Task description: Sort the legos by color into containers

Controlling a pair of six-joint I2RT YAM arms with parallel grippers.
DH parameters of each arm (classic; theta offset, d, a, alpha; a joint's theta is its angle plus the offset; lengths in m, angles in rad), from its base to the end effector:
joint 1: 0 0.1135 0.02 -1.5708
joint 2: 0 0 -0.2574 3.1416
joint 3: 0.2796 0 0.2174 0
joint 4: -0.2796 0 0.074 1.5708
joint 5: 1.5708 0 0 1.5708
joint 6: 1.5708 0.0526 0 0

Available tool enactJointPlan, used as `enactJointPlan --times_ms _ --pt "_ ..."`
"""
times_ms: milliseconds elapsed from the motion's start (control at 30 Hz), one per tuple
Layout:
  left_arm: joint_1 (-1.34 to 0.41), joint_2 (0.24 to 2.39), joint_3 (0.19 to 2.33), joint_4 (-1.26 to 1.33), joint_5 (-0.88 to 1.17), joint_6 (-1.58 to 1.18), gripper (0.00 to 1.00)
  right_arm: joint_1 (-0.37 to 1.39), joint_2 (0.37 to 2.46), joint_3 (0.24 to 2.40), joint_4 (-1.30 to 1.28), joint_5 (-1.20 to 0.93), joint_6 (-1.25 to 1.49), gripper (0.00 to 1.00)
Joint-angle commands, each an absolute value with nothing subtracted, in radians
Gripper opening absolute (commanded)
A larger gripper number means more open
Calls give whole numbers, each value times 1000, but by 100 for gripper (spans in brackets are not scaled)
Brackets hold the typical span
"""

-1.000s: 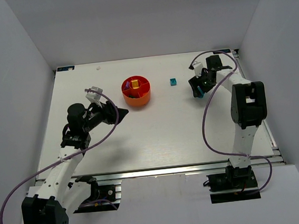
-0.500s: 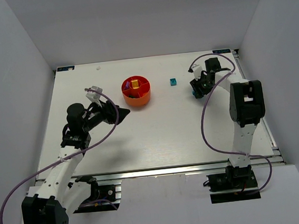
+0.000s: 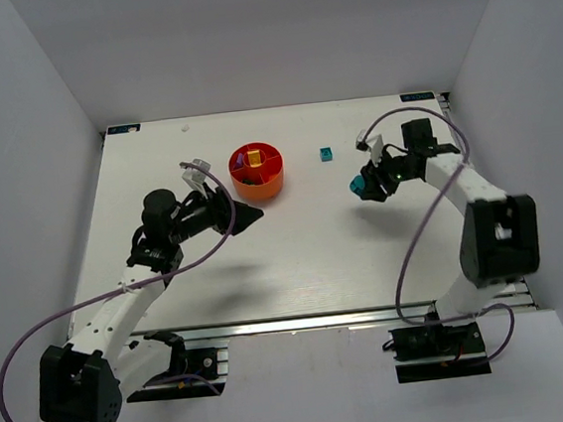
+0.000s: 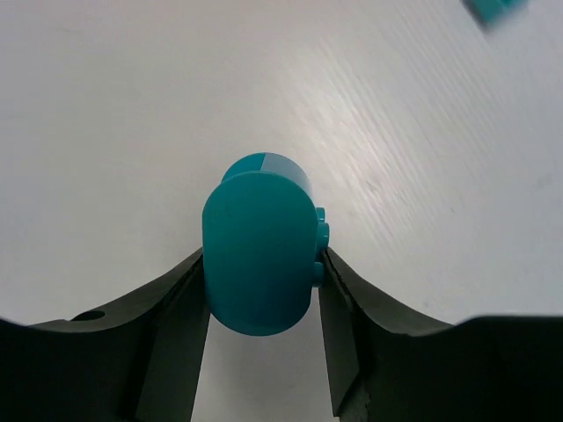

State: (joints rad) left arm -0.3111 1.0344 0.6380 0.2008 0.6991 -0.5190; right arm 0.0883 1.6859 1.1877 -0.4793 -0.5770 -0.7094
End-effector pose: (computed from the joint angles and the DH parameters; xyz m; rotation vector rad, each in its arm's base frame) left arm 0.1957 -0.0985 0.2872 0.3500 1.8505 -1.1993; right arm 0.3240 0.0575 0.2241 -1.1208 2.1047 0.4492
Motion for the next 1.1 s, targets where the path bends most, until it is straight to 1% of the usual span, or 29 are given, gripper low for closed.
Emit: enactJointPlan --times_ms 0,33,100,133,300,533,733,933,1000,1067 --pt "-366 1041 707 196 698 -612 79 127 1460 1120 -557 -919 -834 3" --pt "-382 1070 713 195 689 -630 80 156 1424 1083 -554 -960 -834 3" --pt "-437 1109 738 192 661 -684 81 178 1350 1060 -526 -977 -798 3" --pt "-457 1126 752 186 646 -693 82 216 1330 1048 -519 -983 -787 4" --pt "-566 1219 843 127 539 -738 83 296 1241 1008 -442 -931 -723 4" --pt "-667 1331 949 97 437 -747 85 371 1183 916 -336 -816 -690 4" --pt "-718 1423 992 80 382 -738 86 400 1149 881 -305 -785 -687 4" --pt "-776 1468 1017 38 325 -733 86 410 1140 862 -293 -767 -692 4" --pt "-798 1480 1032 28 318 -729 85 413 1137 862 -287 -759 -692 4" --pt "-798 1493 1043 26 314 -729 82 413 1137 861 -288 -756 -689 4"
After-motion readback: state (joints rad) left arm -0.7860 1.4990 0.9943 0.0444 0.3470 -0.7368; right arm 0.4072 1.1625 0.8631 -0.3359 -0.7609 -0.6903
